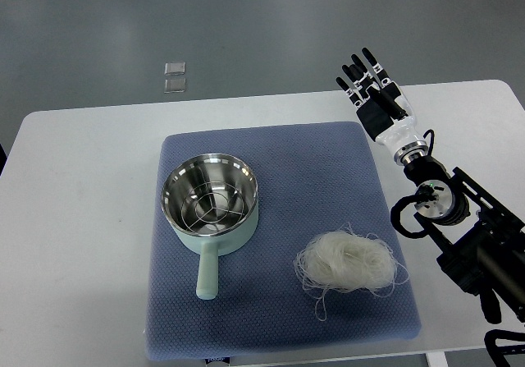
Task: Put vermicelli into pot with right hand
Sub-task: 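Move the right hand over the white vermicelli bundle and lower it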
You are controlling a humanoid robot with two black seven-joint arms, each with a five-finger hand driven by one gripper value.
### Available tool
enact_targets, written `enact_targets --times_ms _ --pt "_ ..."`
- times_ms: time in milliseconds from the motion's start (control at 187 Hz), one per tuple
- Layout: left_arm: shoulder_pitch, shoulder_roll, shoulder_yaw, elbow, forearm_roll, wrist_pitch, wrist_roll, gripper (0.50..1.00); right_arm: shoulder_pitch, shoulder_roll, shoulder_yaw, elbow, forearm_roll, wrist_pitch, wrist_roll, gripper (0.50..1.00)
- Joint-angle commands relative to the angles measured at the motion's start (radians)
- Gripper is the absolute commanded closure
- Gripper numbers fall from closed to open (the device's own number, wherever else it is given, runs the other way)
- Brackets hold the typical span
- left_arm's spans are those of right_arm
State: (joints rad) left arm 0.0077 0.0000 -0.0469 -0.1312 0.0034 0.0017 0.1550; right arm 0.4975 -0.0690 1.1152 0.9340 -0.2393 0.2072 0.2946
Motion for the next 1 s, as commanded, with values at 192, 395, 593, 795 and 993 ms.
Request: enact_targets --times_ms 192,395,593,795,993 --pt "0.000 0.000 -0.001 -0.002 0.001 0.000 0.000 0.500 0.007 -0.014 -0.043 0.000 -0.011 0.003 -0.003 0.576" --pt "0.000 0.000 -0.001 -0.004 0.001 0.000 0.000 0.500 0.147 -0.205 -0.288 0.046 -0.283 0.049 -0.089 0.577" --pt "0.000 0.000 0.002 -0.008 0.001 -0.009 0.000 0.500 0.684 -0.534 -0.985 0.086 -0.572 0.138 -0.206 0.576" --pt "-0.003 0.000 0.004 -0.013 0.003 -0.011 0.000 0.500 1.277 -0.568 -1.649 0.345 -0.624 0.258 -0.307 0.576" --pt "-0.005 0.000 0.002 -0.011 0.001 -0.011 0.000 0.500 1.356 -0.532 -1.717 0.502 -0.558 0.273 -0.331 0.576"
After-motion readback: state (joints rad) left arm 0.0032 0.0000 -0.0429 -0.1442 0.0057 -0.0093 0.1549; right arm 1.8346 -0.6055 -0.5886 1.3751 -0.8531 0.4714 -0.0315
